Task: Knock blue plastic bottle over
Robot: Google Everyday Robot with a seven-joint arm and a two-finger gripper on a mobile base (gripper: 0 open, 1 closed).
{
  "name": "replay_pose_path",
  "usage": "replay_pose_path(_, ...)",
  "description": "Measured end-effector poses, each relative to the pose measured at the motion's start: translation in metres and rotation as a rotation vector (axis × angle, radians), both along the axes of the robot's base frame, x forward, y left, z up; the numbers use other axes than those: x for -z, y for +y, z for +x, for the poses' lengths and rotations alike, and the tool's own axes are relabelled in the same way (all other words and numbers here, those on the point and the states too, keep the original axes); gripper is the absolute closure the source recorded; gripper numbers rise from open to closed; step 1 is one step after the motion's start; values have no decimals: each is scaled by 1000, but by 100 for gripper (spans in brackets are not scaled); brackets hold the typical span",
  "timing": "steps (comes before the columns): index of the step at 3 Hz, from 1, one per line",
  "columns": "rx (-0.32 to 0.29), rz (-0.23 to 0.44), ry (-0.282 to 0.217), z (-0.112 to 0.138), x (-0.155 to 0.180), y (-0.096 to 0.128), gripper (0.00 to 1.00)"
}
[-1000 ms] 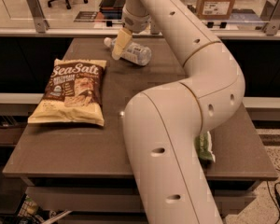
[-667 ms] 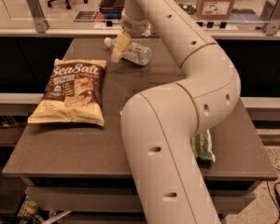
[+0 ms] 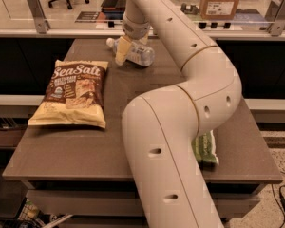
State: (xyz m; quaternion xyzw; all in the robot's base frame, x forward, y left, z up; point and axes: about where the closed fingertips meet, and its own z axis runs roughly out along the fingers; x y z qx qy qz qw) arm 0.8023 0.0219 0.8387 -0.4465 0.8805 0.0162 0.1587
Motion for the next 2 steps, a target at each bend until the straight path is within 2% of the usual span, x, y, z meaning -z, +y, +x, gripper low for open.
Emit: replay_pose_path(2, -2, 4, -5, 5, 7, 4, 64)
